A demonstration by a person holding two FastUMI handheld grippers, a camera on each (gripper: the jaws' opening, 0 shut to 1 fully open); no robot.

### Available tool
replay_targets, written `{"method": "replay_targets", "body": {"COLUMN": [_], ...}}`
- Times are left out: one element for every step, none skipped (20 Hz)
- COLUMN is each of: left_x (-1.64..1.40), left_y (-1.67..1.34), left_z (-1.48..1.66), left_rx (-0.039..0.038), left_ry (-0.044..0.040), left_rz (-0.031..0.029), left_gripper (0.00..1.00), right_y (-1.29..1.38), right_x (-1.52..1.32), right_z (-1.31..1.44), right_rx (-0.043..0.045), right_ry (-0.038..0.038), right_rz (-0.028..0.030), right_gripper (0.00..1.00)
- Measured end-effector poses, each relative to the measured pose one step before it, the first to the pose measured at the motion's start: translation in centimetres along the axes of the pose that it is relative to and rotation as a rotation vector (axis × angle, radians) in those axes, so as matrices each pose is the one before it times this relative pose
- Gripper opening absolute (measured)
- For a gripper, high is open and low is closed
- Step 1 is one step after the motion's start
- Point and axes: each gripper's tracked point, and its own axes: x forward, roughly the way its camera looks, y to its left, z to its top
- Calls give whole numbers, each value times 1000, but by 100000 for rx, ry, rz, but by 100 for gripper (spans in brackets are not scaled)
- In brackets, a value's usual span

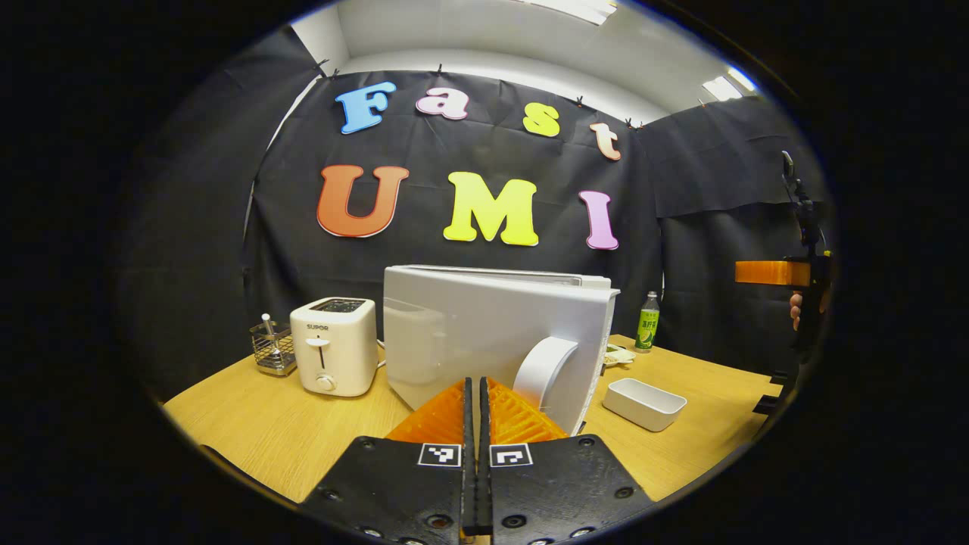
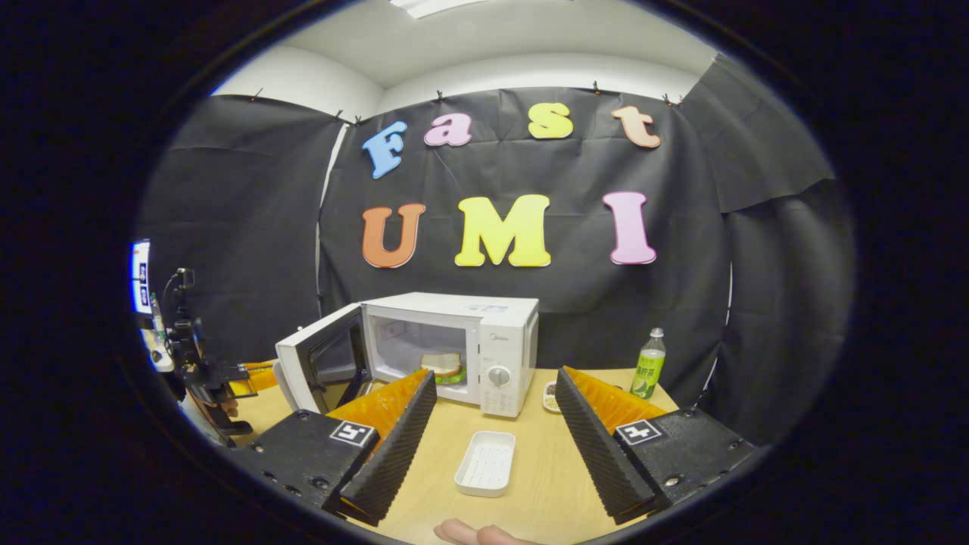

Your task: Open the microwave oven with the left hand, put the food in, and close the microwave oven.

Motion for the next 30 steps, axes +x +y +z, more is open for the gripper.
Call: {"method": "replay_targets", "body": {"left_x": [646, 718, 864, 720, 839, 883, 921, 979, 979, 1051, 970, 1086, 985, 1169, 1075, 1028, 1153, 1032, 959, 939, 982, 833, 765, 753, 637, 635, 494, 160, 66, -7], "left_y": [-737, -650, -696, -851, -648, -591, -565, -463, -308, -179, -79, 2, -118, -338, -405, -347, -179, -191, -254, -252, -39, -80, -139, -32, 162, 83, -31, -129, 58, 35], "left_z": [83, 70, -25, -5, 87, 115, 124, 86, 143, 208, 225, 207, 278, 139, -166, 150, 264, 78, -100, -14, 49, 54, 90, 8, -14, -172, -23, 133, 200, -58], "left_rx": [237, 206, 321, 259, 523, 795, 796, 851, 792, 753, 551, 683, 569, -61, -516, 619, 1309, 651, -240, -677, -307, -232, 372, 573, 476, -562, -1169, -1171, 32, 1279], "left_ry": [259, 28, 263, 243, 126, 8, 107, 83, 93, 32, -509, -292, -374, -7, 655, 107, -391, 344, 361, 559, 197, 282, -10, 118, 40, 811, 314, -168, -735, 32], "left_rz": [-810, -630, -861, -1035, -917, -724, -517, -292, 225, 682, 981, 1605, 1025, 495, 274, 691, 1219, 1323, 893, 1174, 1830, 1791, 1657, 1942, 2212, 1609, 1088, 1200, 1252, 1131], "left_gripper": [0, 0, 0, 0, 0, 0, 0, 0, 0, 0, 0, 0, 0, 0, 0, 0, 0, 0, 0, 0, 0, 0, 0, 0, 0, 0, 0, 0, 0, 0], "right_y": [-520, -599, -414, -529, -814, -783, -578, -495, -334, -160, -275, -414, -468, -423, -293, -364, -323, -402, -283, -151, -251, -232, -136, -198, -455, -394, -268, -203, -236, -67], "right_x": [-35, -105, -138, 40, 62, 2, -39, -35, -172, -86, -91, -167, 31, 19, -142, -89, 47, 112, 112, 101, 58, 188, 137, 31, 221, 213, 276, 146, -47, -101], "right_z": [-74, -79, -84, -134, -155, -107, -148, -107, -141, 21, -91, -1, -198, -37, 5, -63, -81, -49, -187, -65, -138, -181, -76, -175, -236, 31, -49, 26, -2, 46], "right_rx": [520, 798, 708, 419, 120, 95, 328, 921, 1260, 1394, 1100, 738, 151, 45, 185, 169, 138, 10, 149, 223, 466, 586, 691, 539, 359, 223, 252, -80, -287, -417], "right_ry": [-160, -131, -70, -76, 14, -144, -67, 132, 276, -118, -114, -135, 252, -104, -211, -247, -267, -275, -198, -32, -64, 58, 285, 414, 430, 485, 260, 193, 107, 125], "right_rz": [-197, -67, -19, -436, -906, -966, -806, -451, 220, 642, 319, -174, -472, -375, -181, -160, -370, -407, -29, 141, 64, 198, 28, -155, -386, -638, -700, -632, -890, -632], "right_gripper": [100, 100, 100, 100, 100, 91, 92, 92, 92, 100, 100, 100, 92, 92, 100, 100, 100, 100, 92, 92, 92, 91, 92, 92, 92, 92, 92, 100, 100, 100]}}
